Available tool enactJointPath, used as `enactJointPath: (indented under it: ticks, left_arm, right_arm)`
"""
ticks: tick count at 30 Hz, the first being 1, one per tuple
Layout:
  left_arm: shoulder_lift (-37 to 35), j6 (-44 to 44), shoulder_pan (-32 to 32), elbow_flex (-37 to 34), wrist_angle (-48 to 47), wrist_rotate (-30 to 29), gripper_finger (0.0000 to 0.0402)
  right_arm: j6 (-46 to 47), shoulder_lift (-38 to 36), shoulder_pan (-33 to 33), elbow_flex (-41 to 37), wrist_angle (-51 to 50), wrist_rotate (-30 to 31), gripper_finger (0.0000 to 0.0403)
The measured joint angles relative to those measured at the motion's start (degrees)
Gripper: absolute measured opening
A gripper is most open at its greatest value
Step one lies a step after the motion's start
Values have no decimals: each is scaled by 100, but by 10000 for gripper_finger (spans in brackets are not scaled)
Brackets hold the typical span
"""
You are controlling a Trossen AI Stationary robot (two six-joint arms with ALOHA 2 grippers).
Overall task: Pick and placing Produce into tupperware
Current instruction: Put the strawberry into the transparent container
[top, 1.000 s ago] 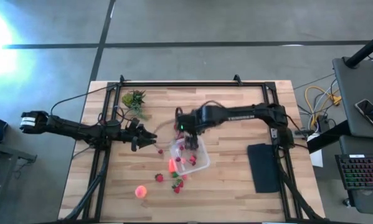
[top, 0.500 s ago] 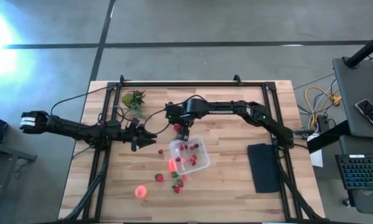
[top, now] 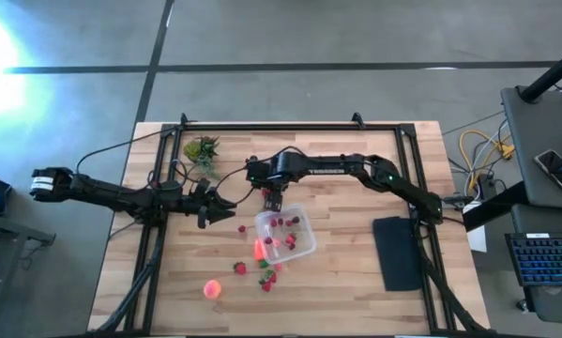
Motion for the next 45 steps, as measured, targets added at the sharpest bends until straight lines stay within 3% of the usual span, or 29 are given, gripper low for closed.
enactJointPath:
  ticks: [24,45]
  left_arm:
    - [79,9,0,-9,-9,0,238]
    - [92,9,2,-11,-7,-2,238]
  right_arm:
    - [27,54,-187,-337,114,-114,225]
    - [90,8,-185,-426,212,-106,140]
